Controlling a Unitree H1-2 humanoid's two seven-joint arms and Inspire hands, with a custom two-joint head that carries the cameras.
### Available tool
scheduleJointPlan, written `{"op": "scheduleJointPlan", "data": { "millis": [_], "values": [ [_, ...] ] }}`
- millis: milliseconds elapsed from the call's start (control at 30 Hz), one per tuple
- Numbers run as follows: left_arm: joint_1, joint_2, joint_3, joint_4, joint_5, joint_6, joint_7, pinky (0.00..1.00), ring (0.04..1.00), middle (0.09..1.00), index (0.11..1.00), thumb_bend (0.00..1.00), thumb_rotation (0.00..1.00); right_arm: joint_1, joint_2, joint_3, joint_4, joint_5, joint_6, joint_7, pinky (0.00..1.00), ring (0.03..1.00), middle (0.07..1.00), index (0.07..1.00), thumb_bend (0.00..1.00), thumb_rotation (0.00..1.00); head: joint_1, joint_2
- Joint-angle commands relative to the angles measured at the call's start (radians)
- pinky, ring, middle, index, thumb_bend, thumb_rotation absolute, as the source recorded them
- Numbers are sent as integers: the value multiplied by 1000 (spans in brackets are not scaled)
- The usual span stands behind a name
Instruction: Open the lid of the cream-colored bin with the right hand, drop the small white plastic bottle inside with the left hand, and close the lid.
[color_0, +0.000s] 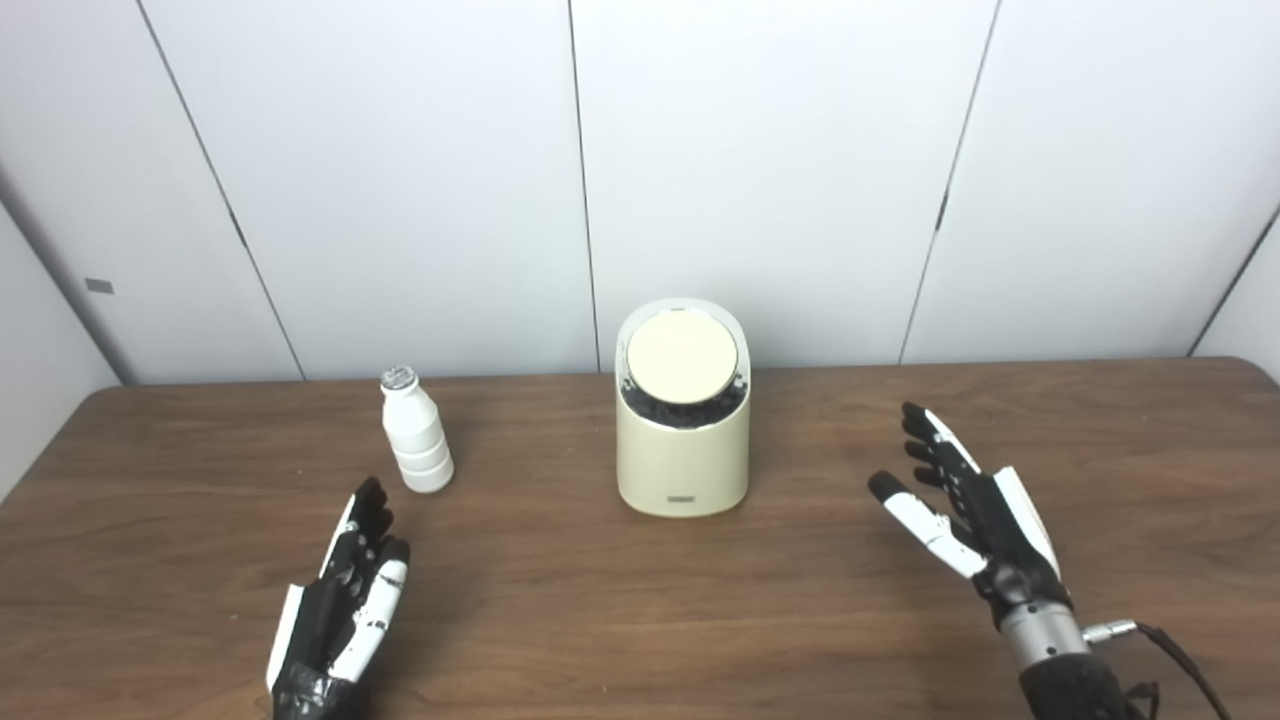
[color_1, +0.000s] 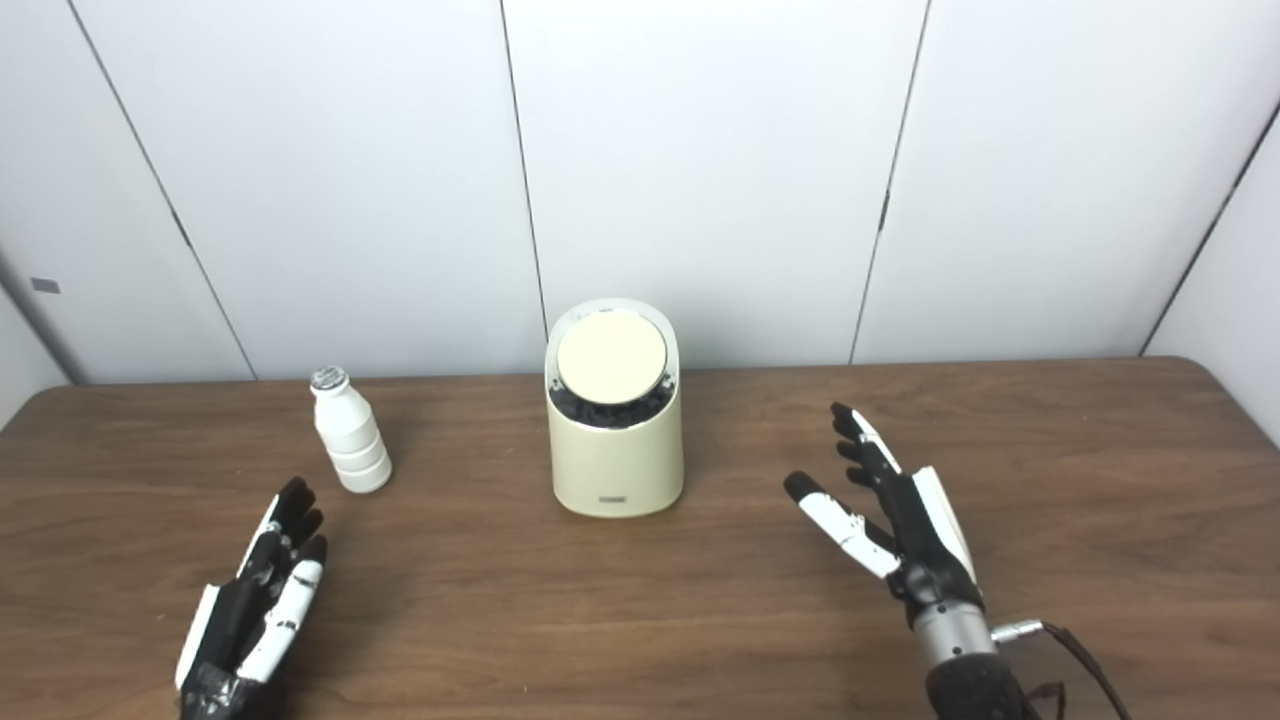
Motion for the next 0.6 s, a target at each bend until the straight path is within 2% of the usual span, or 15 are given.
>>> {"op": "scheduleJointPlan", "data": {
  "millis": [0, 200, 367, 467, 567],
  "values": [
    [19, -16, -14, 26, 7, -4, 5, 1000, 1000, 1000, 1000, 290, 474, -61, -12, 15, -53, -29, 22, 12, 883, 912, 935, 936, 716, 761, 0, 2],
    [22, -17, -18, 20, 30, 2, 11, 1000, 1000, 1000, 1000, 285, 484, -138, 7, 45, -61, -48, 78, 24, 853, 899, 923, 925, 753, 658, -4, 7],
    [22, -18, -21, 19, 39, 3, 10, 1000, 1000, 1000, 1000, 255, 444, -206, 5, 77, -26, -62, 74, 35, 844, 911, 936, 943, 782, 586, -1, 10],
    [22, -16, -23, 22, 44, -4, 7, 1000, 1000, 1000, 1000, 237, 441, -242, 2, 98, -2, -86, 69, 29, 817, 907, 933, 946, 810, 584, -3, 12],
    [21, -19, -24, 23, 40, -4, 7, 1000, 1000, 1000, 1000, 237, 444, -276, -1, 112, 17, -95, 71, 37, 849, 925, 942, 954, 808, 586, -3, 12]
  ]
}}
